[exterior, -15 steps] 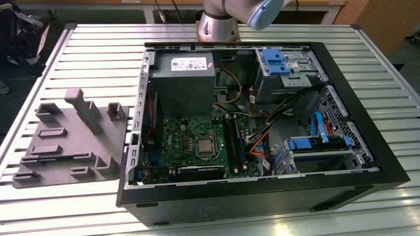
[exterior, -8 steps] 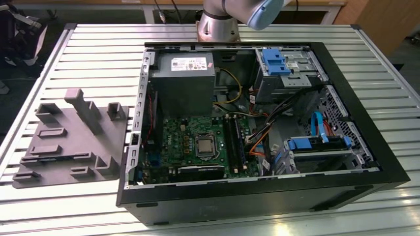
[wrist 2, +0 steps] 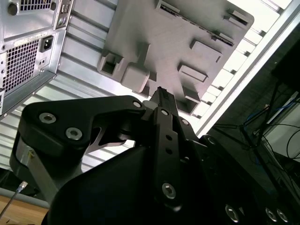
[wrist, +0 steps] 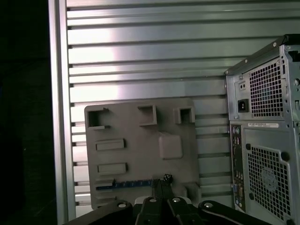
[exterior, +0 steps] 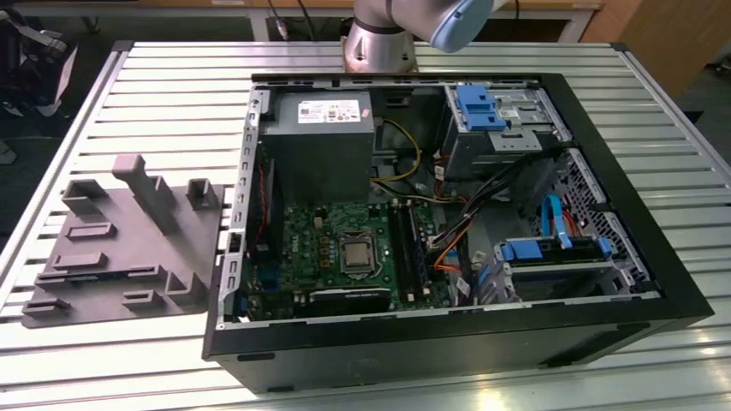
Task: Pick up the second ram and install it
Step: 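Reach for the second ram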
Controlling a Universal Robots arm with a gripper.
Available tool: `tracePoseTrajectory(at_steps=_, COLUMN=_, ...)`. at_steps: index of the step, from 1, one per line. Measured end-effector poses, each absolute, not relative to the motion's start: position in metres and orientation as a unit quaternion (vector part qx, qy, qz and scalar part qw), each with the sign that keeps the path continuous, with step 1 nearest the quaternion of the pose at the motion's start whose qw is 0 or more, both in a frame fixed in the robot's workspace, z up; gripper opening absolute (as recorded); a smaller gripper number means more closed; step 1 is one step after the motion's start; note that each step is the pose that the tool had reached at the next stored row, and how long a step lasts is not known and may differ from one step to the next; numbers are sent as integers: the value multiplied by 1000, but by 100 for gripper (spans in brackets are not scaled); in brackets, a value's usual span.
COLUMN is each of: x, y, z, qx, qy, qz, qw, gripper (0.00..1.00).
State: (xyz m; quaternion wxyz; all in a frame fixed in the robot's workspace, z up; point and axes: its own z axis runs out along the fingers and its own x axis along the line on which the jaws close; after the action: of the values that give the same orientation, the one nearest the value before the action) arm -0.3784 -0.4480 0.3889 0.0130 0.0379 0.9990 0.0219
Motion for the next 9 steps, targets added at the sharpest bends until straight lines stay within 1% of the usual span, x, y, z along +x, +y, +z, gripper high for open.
tracePoseTrajectory(at_steps=9, x=-379, y=-450, z=389, qx=38, qy=999, qz=22, qw=13, gripper=11)
